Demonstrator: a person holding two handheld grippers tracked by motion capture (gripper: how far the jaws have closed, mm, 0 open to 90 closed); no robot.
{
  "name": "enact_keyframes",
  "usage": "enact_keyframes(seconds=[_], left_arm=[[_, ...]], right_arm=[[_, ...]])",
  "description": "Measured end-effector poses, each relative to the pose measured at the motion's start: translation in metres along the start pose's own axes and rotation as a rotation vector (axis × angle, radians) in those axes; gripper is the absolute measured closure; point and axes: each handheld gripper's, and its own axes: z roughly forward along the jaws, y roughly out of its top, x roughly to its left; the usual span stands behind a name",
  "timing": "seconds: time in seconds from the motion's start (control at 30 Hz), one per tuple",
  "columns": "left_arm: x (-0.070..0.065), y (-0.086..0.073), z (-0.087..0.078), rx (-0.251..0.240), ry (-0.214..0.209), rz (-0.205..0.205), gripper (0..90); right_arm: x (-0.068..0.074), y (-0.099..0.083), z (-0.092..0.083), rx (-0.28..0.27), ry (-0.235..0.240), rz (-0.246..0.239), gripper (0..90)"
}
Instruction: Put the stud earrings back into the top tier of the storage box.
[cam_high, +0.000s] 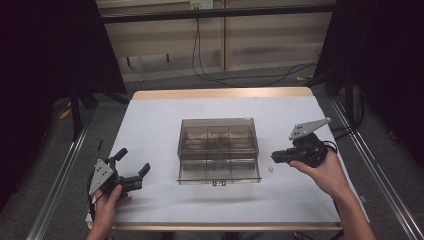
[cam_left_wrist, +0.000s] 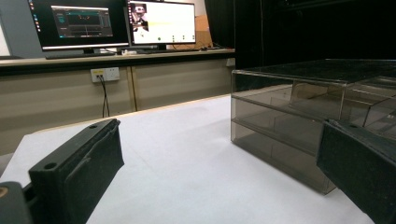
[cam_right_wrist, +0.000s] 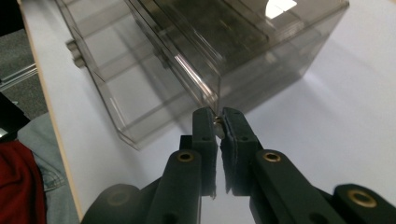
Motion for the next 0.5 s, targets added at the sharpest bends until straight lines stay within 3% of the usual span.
enact_keyframes(seconds=[0.2,0.5], left_arm=[[0.0,0.0,0.0,0.0,0.001,-0.001,0.6],[0.0,0.0,0.0,0.0,-0.001,-0.001,0.6]], right_arm=[[0.005,0.017,-0.006,-0.056,0.037,-0.027,84.5],[0.012,0.037,0.003,-0.054,0.085,-0.071,84.5]])
